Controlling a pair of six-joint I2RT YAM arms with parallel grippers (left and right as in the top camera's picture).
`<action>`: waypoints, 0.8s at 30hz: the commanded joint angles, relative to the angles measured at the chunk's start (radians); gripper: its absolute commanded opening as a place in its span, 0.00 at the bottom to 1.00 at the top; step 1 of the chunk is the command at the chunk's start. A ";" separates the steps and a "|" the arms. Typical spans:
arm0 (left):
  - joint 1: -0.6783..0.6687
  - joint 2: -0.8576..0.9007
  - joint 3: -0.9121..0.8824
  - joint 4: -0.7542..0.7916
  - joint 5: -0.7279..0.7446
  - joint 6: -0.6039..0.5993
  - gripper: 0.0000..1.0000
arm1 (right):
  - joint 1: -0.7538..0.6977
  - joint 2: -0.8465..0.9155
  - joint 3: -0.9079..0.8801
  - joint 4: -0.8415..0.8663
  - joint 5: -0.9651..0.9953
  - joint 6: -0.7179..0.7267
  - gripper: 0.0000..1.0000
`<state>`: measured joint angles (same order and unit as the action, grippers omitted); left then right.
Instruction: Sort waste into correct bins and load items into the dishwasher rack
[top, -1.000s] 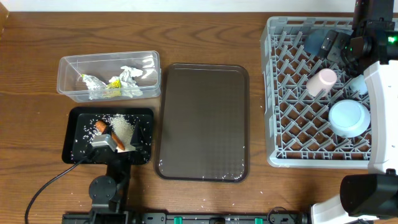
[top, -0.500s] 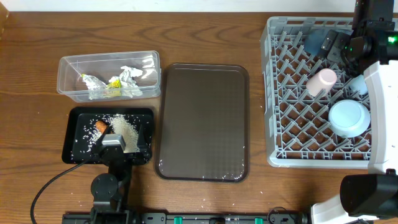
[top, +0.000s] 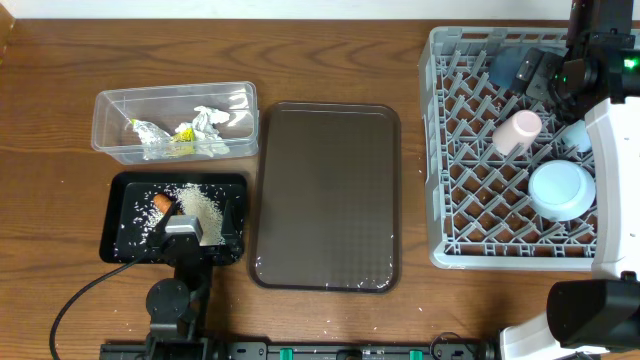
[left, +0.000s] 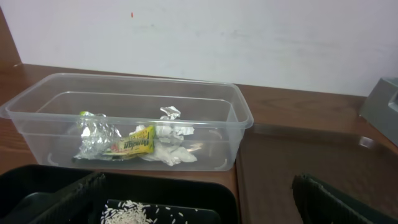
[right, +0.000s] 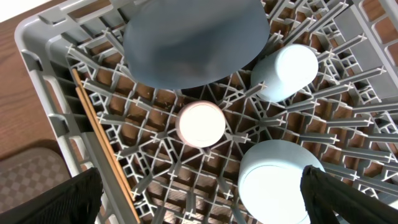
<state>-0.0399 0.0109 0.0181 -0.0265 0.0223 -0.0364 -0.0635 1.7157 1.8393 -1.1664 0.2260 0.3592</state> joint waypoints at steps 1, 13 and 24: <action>0.005 -0.007 -0.014 -0.045 -0.027 0.018 0.97 | -0.001 -0.014 0.014 -0.001 0.017 0.010 0.99; 0.005 -0.007 -0.014 -0.045 -0.027 0.018 0.96 | 0.003 -0.012 0.013 -0.002 0.009 0.010 0.99; 0.005 -0.007 -0.014 -0.045 -0.027 0.018 0.97 | 0.025 -0.190 0.013 -0.002 0.009 0.010 0.99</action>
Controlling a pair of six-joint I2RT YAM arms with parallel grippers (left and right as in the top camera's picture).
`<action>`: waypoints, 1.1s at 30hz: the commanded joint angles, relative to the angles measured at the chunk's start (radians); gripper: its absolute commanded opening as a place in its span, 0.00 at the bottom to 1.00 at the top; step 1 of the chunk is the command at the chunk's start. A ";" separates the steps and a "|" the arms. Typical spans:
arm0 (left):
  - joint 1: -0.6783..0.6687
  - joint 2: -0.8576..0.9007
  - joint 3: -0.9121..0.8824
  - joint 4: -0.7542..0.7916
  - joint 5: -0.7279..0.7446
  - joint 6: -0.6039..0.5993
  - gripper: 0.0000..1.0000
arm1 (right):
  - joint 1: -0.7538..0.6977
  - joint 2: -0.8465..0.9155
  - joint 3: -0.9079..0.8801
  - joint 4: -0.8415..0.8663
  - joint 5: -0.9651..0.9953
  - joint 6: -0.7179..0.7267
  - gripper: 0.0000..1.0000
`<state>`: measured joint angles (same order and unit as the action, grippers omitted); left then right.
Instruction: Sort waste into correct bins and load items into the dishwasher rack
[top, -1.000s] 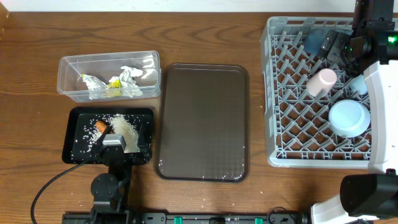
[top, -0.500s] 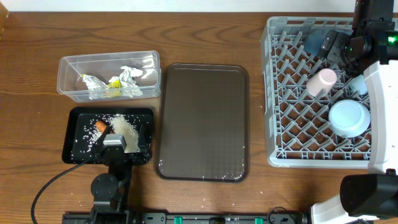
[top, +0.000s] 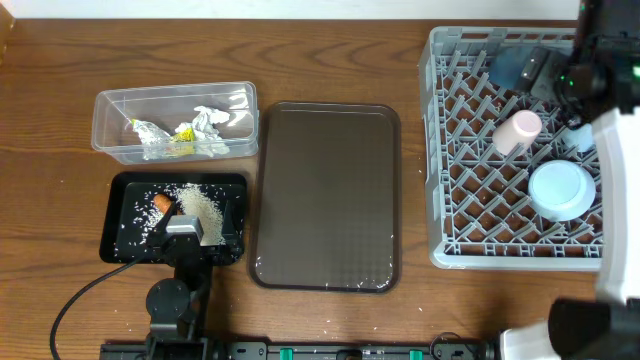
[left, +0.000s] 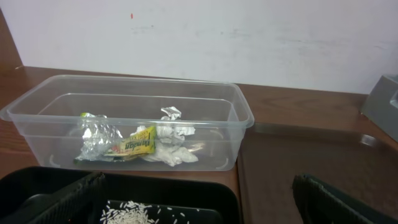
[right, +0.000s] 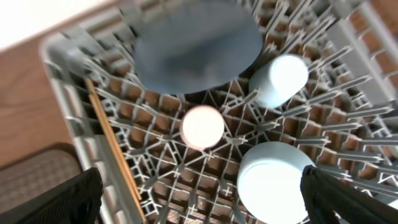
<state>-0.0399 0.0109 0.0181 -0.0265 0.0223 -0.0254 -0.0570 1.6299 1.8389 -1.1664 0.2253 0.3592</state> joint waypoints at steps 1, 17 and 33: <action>0.005 -0.007 -0.014 -0.045 -0.027 0.006 0.97 | 0.019 -0.139 0.013 -0.002 0.010 0.010 0.99; 0.005 -0.007 -0.014 -0.045 -0.027 0.006 0.97 | 0.017 -0.647 -0.003 -0.002 0.029 -0.002 0.99; 0.005 -0.007 -0.014 -0.045 -0.027 0.006 0.97 | -0.014 -1.209 -0.804 0.364 -0.134 -0.077 0.99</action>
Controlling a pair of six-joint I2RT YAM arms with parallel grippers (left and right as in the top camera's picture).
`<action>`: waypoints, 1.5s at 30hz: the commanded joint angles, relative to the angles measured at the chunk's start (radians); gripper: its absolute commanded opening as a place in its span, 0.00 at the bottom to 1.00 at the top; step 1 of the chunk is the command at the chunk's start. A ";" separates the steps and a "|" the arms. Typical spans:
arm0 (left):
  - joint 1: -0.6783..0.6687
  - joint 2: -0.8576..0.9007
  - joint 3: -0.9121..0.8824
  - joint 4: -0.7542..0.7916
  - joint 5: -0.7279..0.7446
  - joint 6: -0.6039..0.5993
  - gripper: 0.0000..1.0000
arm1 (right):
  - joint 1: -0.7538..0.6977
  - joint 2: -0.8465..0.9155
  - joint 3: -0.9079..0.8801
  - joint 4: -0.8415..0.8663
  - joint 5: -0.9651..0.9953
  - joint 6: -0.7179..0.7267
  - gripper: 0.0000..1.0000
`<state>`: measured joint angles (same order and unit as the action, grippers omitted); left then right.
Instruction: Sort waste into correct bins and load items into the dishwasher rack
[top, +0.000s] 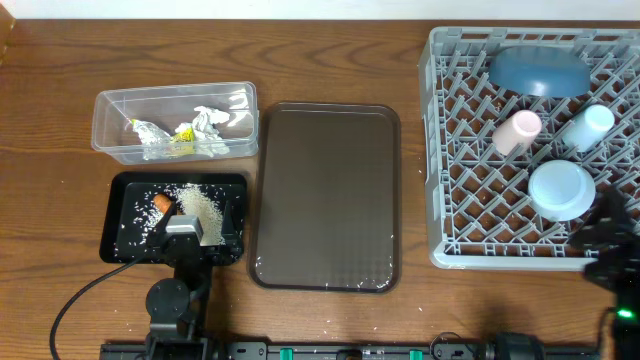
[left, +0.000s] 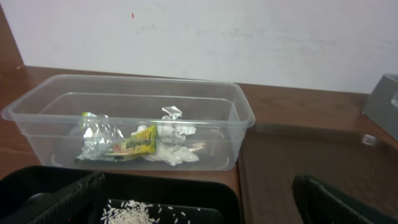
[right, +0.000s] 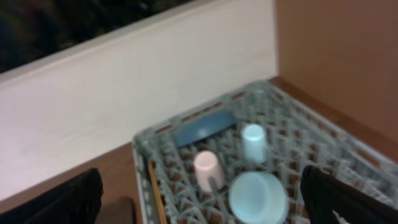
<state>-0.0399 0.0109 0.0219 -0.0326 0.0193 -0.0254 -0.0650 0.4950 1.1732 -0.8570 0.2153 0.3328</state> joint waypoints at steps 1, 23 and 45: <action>0.005 -0.007 -0.018 -0.039 -0.024 0.006 0.97 | -0.006 -0.118 -0.227 0.125 -0.166 -0.053 0.99; 0.005 -0.007 -0.018 -0.039 -0.024 0.006 0.97 | 0.024 -0.490 -1.044 0.739 -0.306 0.078 0.99; 0.005 -0.007 -0.018 -0.039 -0.024 0.006 0.97 | 0.025 -0.490 -1.168 0.785 -0.270 -0.246 0.99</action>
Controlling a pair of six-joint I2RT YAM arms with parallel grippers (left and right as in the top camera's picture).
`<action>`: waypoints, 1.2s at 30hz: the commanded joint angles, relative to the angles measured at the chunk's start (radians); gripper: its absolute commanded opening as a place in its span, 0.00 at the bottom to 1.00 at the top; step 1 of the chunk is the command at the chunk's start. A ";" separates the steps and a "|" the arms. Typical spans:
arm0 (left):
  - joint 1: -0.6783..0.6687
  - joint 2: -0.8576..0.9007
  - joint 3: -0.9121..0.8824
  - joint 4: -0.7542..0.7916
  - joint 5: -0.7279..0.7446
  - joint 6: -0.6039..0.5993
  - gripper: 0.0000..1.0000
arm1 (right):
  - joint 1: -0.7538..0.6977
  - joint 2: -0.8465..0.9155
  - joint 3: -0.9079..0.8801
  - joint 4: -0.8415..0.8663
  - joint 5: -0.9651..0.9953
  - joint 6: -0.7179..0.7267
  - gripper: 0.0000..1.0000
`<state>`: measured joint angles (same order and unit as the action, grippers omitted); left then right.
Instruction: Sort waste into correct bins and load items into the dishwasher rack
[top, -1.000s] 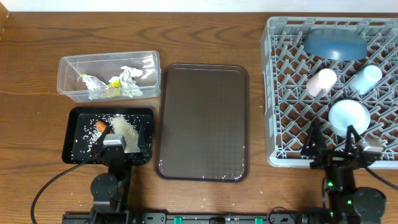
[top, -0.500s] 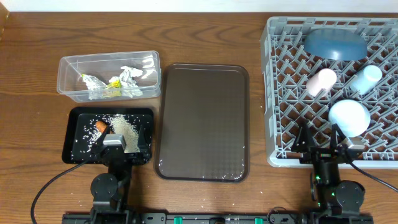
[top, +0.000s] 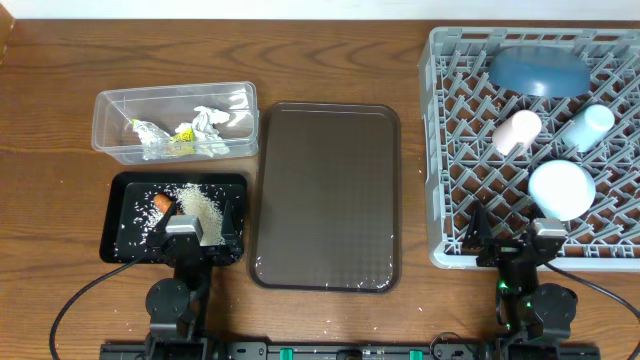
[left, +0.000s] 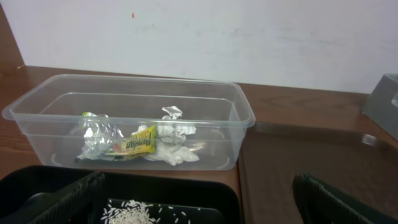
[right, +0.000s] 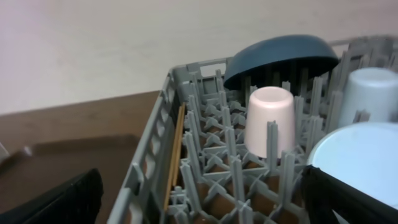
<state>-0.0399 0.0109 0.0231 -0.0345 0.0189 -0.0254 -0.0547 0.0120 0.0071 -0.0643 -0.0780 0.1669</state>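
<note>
The grey dishwasher rack (top: 432, 150) holds a dark blue bowl (top: 537, 70), a pink cup (top: 517, 131), a light blue cup (top: 587, 127) and a pale blue bowl (top: 558, 188). A wooden stick (right: 175, 155) lies along its left wall. The clear bin (top: 110, 105) contains crumpled wrappers (left: 134, 142). Rice (top: 200, 205) and an orange scrap (top: 161, 202) lie in the black tray (top: 115, 235). My left gripper (top: 190, 232) sits open and holds nothing at that tray's near edge. My right gripper (top: 530, 240) sits open and holds nothing at the rack's front edge.
A brown serving tray (top: 325, 195) lies between the bins and the rack, with nothing on it. A white wall runs behind the table. The rack's rim (right: 152, 155) stands close in front of the right wrist camera.
The right arm was at the table's front right corner, its camera seeing the rack from afar; now its gripper sits low at the rack's front edge. The left arm has not moved.
My right gripper was open over the far part of the rack, above the dark blue bowl. Then it stood higher over the same spot, then back at the front right corner. Now it sits at the rack's front edge. The left gripper stayed at the black tray throughout.
</note>
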 joint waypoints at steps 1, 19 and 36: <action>0.005 -0.007 -0.019 -0.037 -0.024 0.006 0.97 | 0.015 -0.007 -0.002 -0.008 0.026 -0.090 0.99; 0.005 -0.007 -0.019 -0.037 -0.024 0.006 0.97 | 0.015 -0.007 -0.002 -0.006 0.008 -0.224 0.99; 0.005 -0.007 -0.019 -0.037 -0.024 0.006 0.97 | 0.015 -0.007 -0.002 -0.006 0.010 -0.224 0.99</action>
<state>-0.0399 0.0109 0.0231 -0.0345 0.0189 -0.0254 -0.0547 0.0120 0.0071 -0.0658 -0.0685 -0.0414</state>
